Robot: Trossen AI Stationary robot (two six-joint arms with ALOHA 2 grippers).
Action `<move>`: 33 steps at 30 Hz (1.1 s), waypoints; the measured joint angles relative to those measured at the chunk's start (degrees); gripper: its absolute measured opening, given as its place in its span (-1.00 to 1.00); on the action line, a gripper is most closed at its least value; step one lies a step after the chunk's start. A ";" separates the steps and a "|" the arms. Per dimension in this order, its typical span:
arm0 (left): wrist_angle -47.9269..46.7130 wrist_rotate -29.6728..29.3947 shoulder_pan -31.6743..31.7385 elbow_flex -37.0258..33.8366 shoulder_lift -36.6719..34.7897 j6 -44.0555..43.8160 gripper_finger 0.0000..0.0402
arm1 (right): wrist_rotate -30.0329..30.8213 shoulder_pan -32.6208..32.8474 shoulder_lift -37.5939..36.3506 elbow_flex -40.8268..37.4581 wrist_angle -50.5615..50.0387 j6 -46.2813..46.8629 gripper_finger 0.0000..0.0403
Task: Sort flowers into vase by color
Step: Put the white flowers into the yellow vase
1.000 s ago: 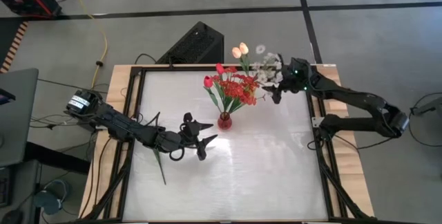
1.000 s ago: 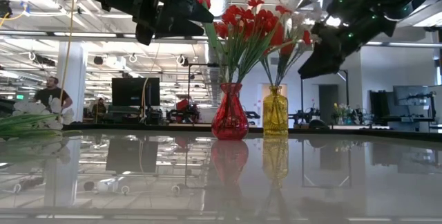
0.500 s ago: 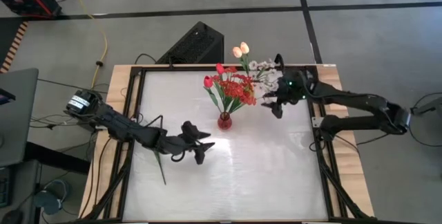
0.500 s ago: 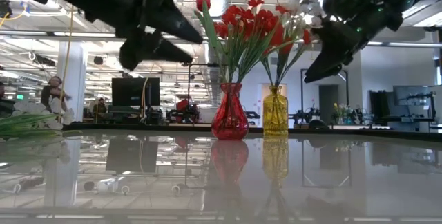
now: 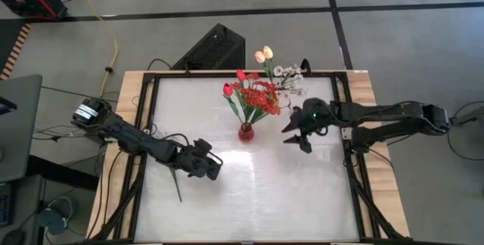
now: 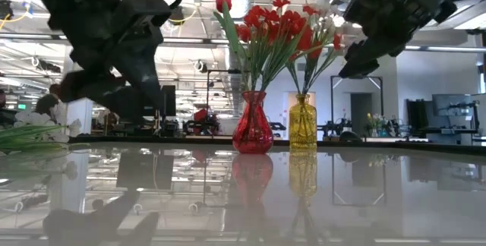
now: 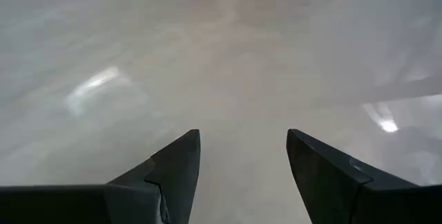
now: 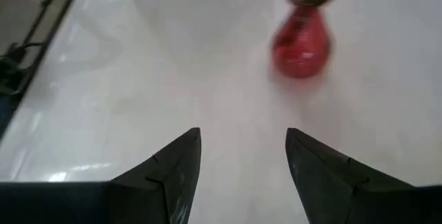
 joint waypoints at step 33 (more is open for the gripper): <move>-38.47 15.48 -8.30 7.33 7.83 -37.72 0.02 | 10.56 9.75 2.34 0.00 9.87 -4.47 0.19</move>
